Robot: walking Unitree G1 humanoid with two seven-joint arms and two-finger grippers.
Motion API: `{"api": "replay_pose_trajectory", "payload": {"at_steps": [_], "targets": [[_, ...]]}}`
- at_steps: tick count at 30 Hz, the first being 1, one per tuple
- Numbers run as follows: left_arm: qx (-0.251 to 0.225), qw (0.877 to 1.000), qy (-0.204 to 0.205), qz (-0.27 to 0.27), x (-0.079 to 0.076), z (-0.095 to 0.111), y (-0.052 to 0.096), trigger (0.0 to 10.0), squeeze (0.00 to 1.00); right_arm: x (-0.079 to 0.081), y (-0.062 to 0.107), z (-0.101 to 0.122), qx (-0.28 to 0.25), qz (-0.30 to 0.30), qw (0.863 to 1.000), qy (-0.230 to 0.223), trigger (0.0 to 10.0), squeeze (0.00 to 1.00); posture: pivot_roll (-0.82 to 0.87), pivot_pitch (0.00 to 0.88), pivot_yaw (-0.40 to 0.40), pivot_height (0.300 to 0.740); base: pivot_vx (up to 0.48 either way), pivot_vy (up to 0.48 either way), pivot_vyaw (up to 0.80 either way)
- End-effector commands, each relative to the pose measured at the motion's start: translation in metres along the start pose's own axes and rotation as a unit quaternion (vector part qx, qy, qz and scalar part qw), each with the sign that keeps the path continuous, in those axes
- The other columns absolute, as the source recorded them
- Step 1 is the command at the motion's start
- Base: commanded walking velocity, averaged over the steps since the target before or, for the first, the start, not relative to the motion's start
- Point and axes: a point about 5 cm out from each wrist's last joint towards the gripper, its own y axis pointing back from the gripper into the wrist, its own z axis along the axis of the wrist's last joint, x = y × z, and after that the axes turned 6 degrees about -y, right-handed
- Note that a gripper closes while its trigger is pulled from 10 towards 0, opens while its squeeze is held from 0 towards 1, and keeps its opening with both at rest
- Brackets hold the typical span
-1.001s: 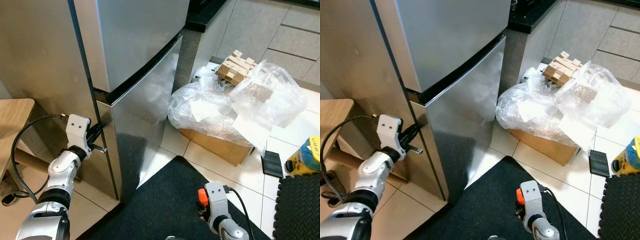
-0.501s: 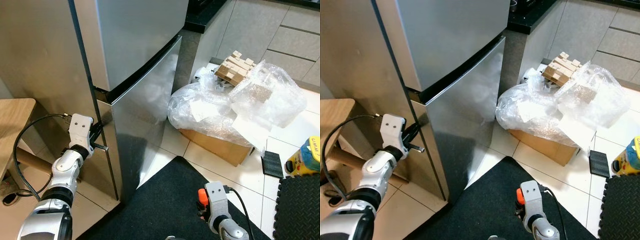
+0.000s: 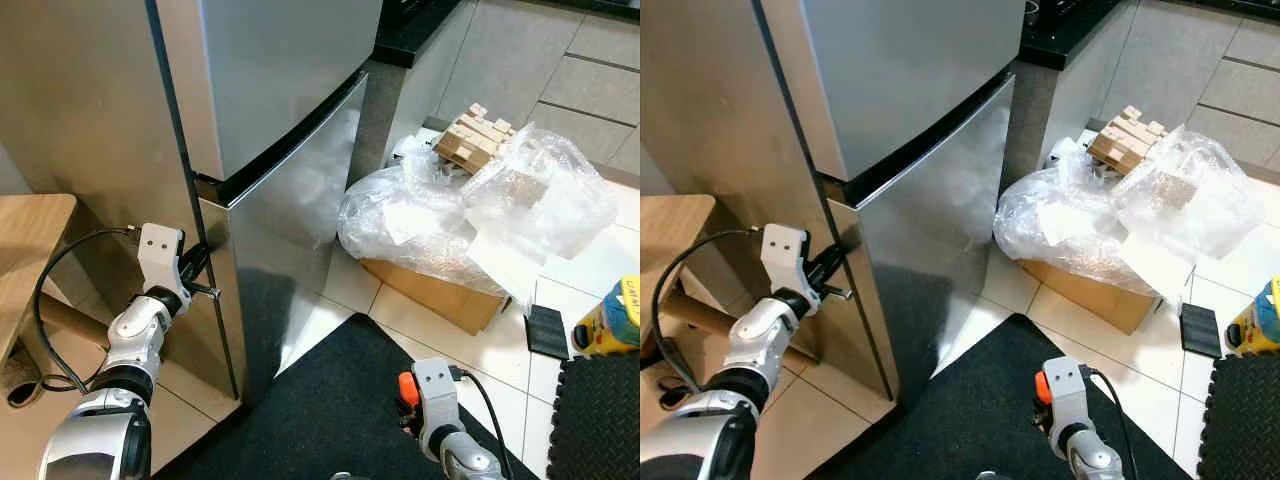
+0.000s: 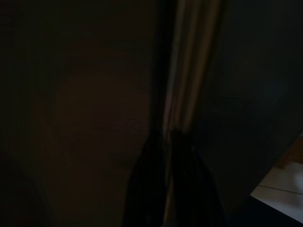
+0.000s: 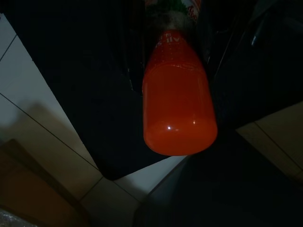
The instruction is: Restocking fridge
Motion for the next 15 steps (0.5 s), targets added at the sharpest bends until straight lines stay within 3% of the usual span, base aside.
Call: {"api": "replay_pose_trajectory", "payload": {"at_steps": [1,10,11,13,14,15], "targets": [[0.010,1.000,0.011,-0.007,-0.0007,-0.0001,-0.0031,10.0,1.00,-0.0034,0.0029,-0.0047,0.008,-0.004,1.000,0.002,10.0,0.00,-0.15,0.097,-0.068,0.740,0.000,0.000,0.00],[0.016,1.000,-0.002,-0.017,0.0007,0.0009,-0.0033,10.0,1.00,-0.0036,0.0034,-0.0053,0.007,-0.005,1.000,0.001,10.0,0.00,-0.14,0.100,-0.064,0.740,0.000,0.000,0.00],[0.016,1.000,-0.003,-0.017,0.0008,0.0009,-0.0033,10.0,0.95,-0.0035,0.0034,-0.0053,0.007,-0.005,1.000,0.000,10.0,0.00,-0.14,0.100,-0.064,0.740,0.000,0.000,0.00],[0.016,1.000,-0.004,-0.017,0.0008,0.0008,-0.0031,10.0,0.95,-0.0033,0.0035,-0.0056,0.007,-0.005,1.000,0.000,10.0,0.00,-0.14,0.100,-0.063,0.740,0.000,0.000,0.00],[0.014,1.000,-0.001,-0.020,0.0005,0.0006,-0.0028,10.0,0.00,-0.0028,0.0035,-0.0059,0.007,-0.004,1.000,0.000,10.0,0.00,-0.14,0.100,-0.063,0.740,0.000,0.000,0.00],[0.014,1.000,-0.001,-0.020,0.0005,0.0006,-0.0028,10.0,0.00,-0.0028,0.0035,-0.0059,0.007,-0.004,1.000,0.000,10.0,0.00,-0.14,0.100,-0.063,0.740,0.000,0.000,0.00]]}}
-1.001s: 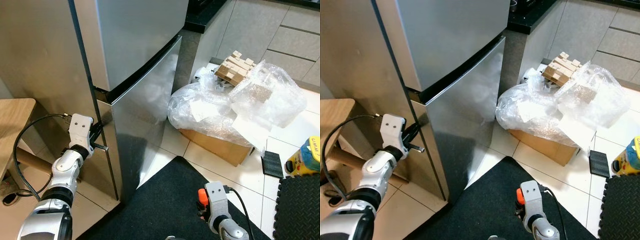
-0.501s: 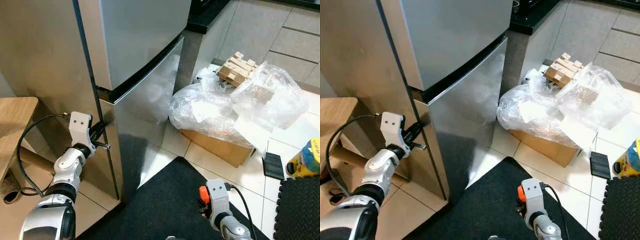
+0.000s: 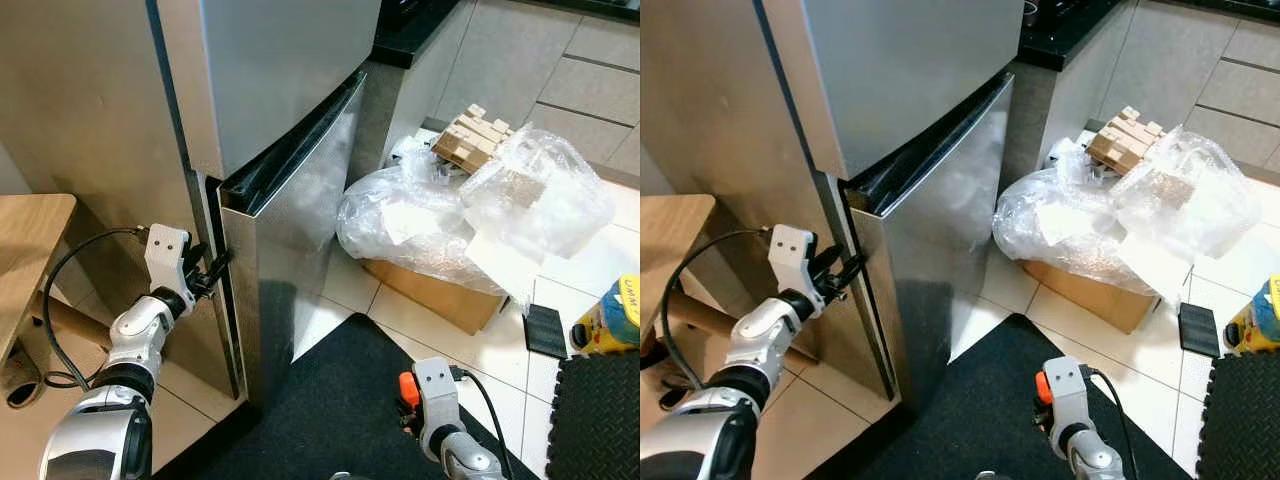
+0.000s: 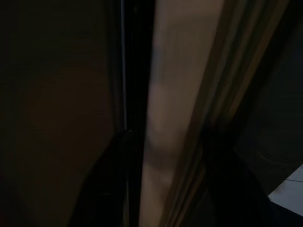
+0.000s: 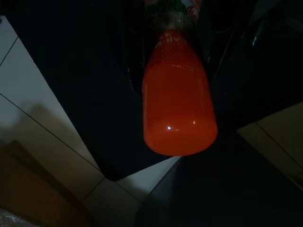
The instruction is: Restocking fridge
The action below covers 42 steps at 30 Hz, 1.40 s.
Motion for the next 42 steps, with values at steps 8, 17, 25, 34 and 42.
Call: {"api": "replay_pose_trajectory", "payload": {"at_steps": [8,17,25,34,42], "targets": [[-0.010,0.998,0.027,-0.052,-0.011,-0.002,-0.001,10.0,0.00,-0.002,0.003,-0.005,0.007,-0.003,1.000,0.000,10.0,0.00,-0.15,0.099,-0.068,0.740,0.000,0.000,0.00],[-0.005,0.986,0.055,-0.159,-0.040,-0.013,0.003,10.0,0.00,-0.003,0.003,-0.005,0.009,-0.004,1.000,0.002,10.0,0.00,-0.15,0.097,-0.072,0.740,0.000,0.000,0.00],[-0.007,0.970,0.069,-0.234,-0.064,-0.015,0.002,10.0,0.00,-0.003,0.003,-0.005,0.008,-0.004,1.000,0.002,10.0,0.00,-0.15,0.103,-0.072,0.740,0.000,0.000,0.00],[-0.023,0.941,0.101,-0.323,-0.106,-0.013,-0.001,10.0,0.00,-0.003,0.004,-0.006,0.010,-0.006,1.000,0.000,10.0,0.00,-0.15,0.103,-0.067,0.740,0.000,0.000,0.00],[-0.033,0.912,0.147,-0.380,-0.138,-0.013,0.004,10.0,0.00,-0.001,0.004,-0.008,0.012,-0.004,1.000,-0.002,10.0,0.00,-0.15,0.102,-0.063,0.740,0.000,0.000,0.00]]}}
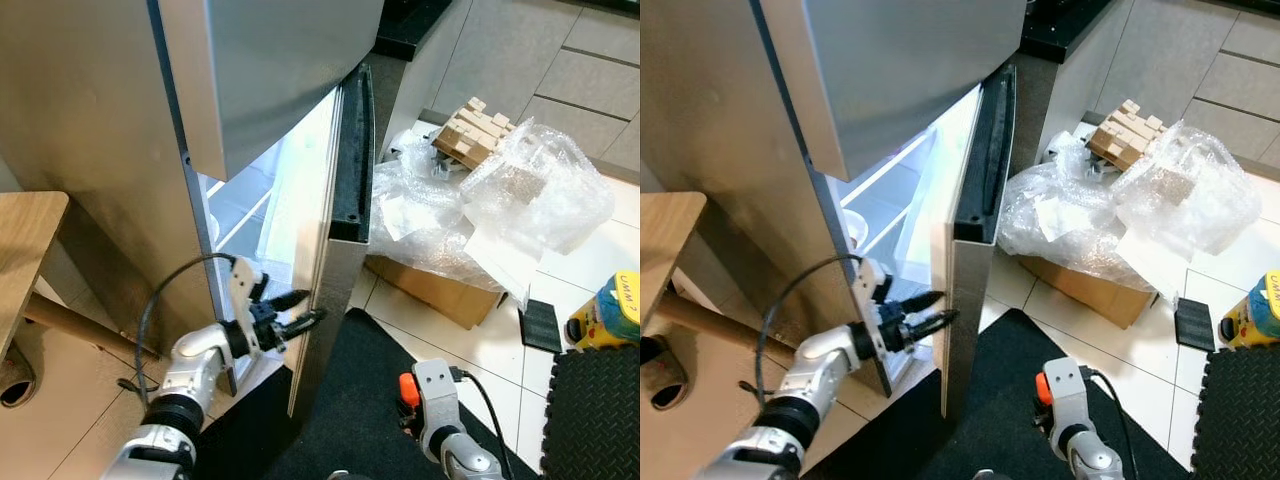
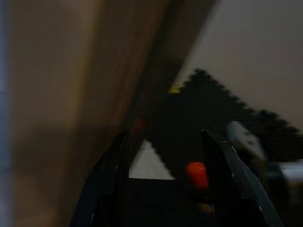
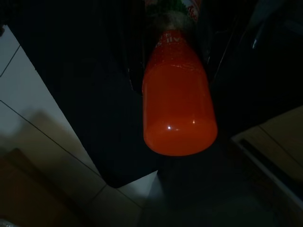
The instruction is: Restocking fridge
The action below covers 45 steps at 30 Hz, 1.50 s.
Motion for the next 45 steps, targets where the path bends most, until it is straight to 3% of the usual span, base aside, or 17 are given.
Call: {"api": "replay_pose_trajectory", "payload": {"at_steps": [1,6,7,8,9,12,13,14,21,22,30,33,34,36,39,44,45], "targets": [[-0.004,1.000,0.012,-0.018,-0.008,-0.003,-0.006,10.0,0.00,-0.001,0.003,-0.006,0.010,-0.003,1.000,-0.001,10.0,0.00,-0.15,0.102,-0.063,0.740,0.000,0.000,0.00],[-0.003,0.999,0.019,-0.031,-0.020,-0.009,-0.018,10.0,0.00,0.000,0.003,-0.007,0.011,0.000,1.000,-0.001,10.0,0.00,-0.14,0.106,-0.066,0.740,0.000,0.000,0.00],[0.000,0.999,0.019,-0.044,-0.029,-0.012,-0.033,10.0,0.00,0.001,0.003,-0.008,0.013,0.002,1.000,0.000,10.0,0.00,-0.13,0.108,-0.067,0.740,0.000,0.000,0.00],[0.000,0.999,0.019,-0.044,-0.029,-0.012,-0.033,10.0,0.00,0.001,0.003,-0.008,0.013,0.002,1.000,0.000,10.0,0.00,-0.13,0.108,-0.067,0.740,0.000,0.000,0.00],[0.001,0.998,0.019,-0.065,-0.039,-0.012,-0.052,10.0,0.00,0.002,0.004,-0.010,0.015,0.003,1.000,0.001,10.0,0.00,-0.14,0.111,-0.063,0.740,0.000,0.000,0.00],[0.001,0.997,0.018,-0.081,-0.047,-0.010,-0.063,10.0,0.00,0.003,0.004,-0.010,0.016,0.004,1.000,0.001,10.0,0.00,-0.14,0.111,-0.061,0.740,0.000,0.000,0.00],[-0.008,0.993,0.021,-0.113,-0.063,-0.006,-0.082,10.0,0.00,0.004,0.004,-0.011,0.014,0.003,1.000,-0.001,10.0,0.00,-0.15,0.114,-0.050,0.740,0.000,0.000,0.00],[-0.011,0.992,0.024,-0.122,-0.068,-0.005,-0.086,10.0,0.00,0.004,0.004,-0.011,0.013,0.002,1.000,-0.003,10.0,0.00,-0.15,0.114,-0.050,0.740,0.000,0.000,0.00],[-0.005,0.994,0.019,-0.109,-0.066,-0.009,-0.080,10.0,0.00,0.002,0.006,-0.013,0.013,-0.002,1.000,-0.004,10.0,0.00,-0.16,0.115,-0.045,0.740,0.000,0.000,0.00],[0.010,0.998,0.000,-0.059,-0.053,-0.015,-0.063,10.0,0.00,0.001,0.008,-0.016,0.016,-0.003,1.000,-0.004,10.0,0.00,-0.15,0.118,-0.050,0.740,0.000,0.000,0.00],[0.039,0.999,-0.009,0.037,-0.023,-0.027,0.002,10.0,0.00,0.003,0.008,-0.018,0.022,0.004,1.000,0.001,10.0,0.00,-0.14,0.119,-0.057,0.740,0.000,0.000,0.00],[0.064,0.986,-0.040,0.151,0.007,-0.022,0.066,10.0,0.00,0.006,0.006,-0.015,0.018,0.011,1.000,0.004,10.0,0.00,-0.13,0.121,-0.067,0.740,0.000,0.000,0.00],[0.064,0.986,-0.040,0.151,0.007,-0.022,0.066,10.0,0.00,0.006,0.006,-0.015,0.018,0.011,1.000,0.004,10.0,0.00,-0.13,0.121,-0.067,0.740,0.000,0.000,0.00],[0.068,0.979,-0.050,0.184,0.015,-0.019,0.085,10.0,0.00,0.007,0.005,-0.014,0.017,0.013,1.000,0.005,10.0,0.00,-0.12,0.123,-0.073,0.740,0.000,0.000,0.00],[0.095,0.956,-0.066,0.271,0.025,-0.019,0.127,10.0,0.00,0.008,0.004,-0.013,0.018,0.018,1.000,0.007,10.0,0.00,-0.11,0.126,-0.077,0.740,0.000,0.000,0.00],[0.108,0.941,-0.043,0.317,0.023,-0.030,0.141,10.0,0.00,0.009,0.004,-0.013,0.019,0.022,1.000,0.005,10.0,0.00,-0.11,0.126,-0.076,0.740,0.000,0.000,0.00],[0.143,0.937,-0.004,0.319,0.007,-0.055,0.143,10.0,0.00,0.013,0.004,-0.014,0.021,0.036,0.999,0.002,10.0,0.00,-0.11,0.126,-0.068,0.740,0.000,0.000,0.00]]}}
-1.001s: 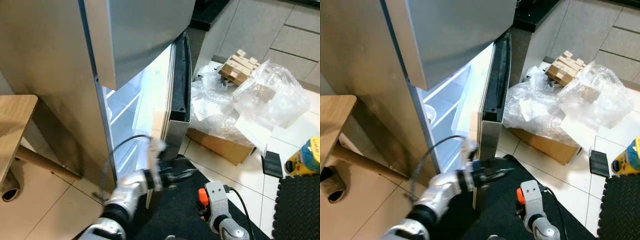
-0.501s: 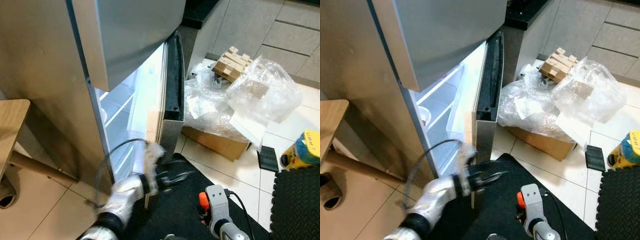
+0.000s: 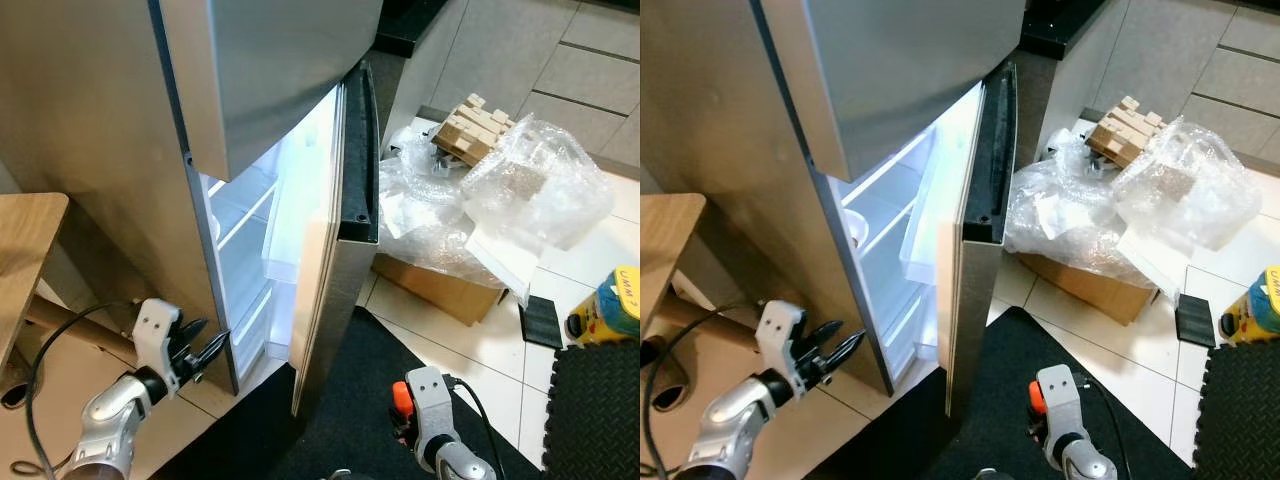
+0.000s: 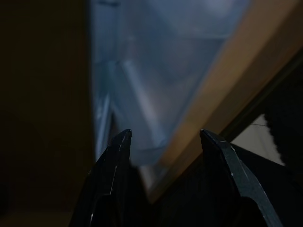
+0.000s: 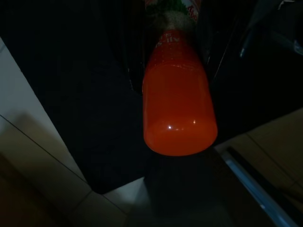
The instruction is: Restocking fridge
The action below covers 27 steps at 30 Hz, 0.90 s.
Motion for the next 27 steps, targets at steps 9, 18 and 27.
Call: {"api": "replay_pose_trajectory", "payload": {"at_steps": [9,18,27], "targets": [[0.178,0.982,0.061,0.006,-0.067,-0.086,0.023,10.0,0.00,0.030,-0.008,0.020,-0.046,0.142,0.989,0.010,10.0,0.00,-0.12,0.115,-0.053,0.740,0.000,0.000,0.00],[0.243,0.969,0.034,0.041,-0.066,-0.104,0.034,10.0,0.00,0.059,-0.013,0.045,-0.089,0.244,0.962,0.087,10.0,0.00,-0.10,0.125,-0.029,0.740,0.000,0.000,0.00],[0.278,0.956,0.055,0.078,-0.067,-0.120,0.054,10.0,0.00,0.079,-0.009,0.069,-0.161,0.325,0.920,0.148,10.0,0.00,-0.11,0.116,-0.030,0.740,0.000,0.000,0.00]]}}
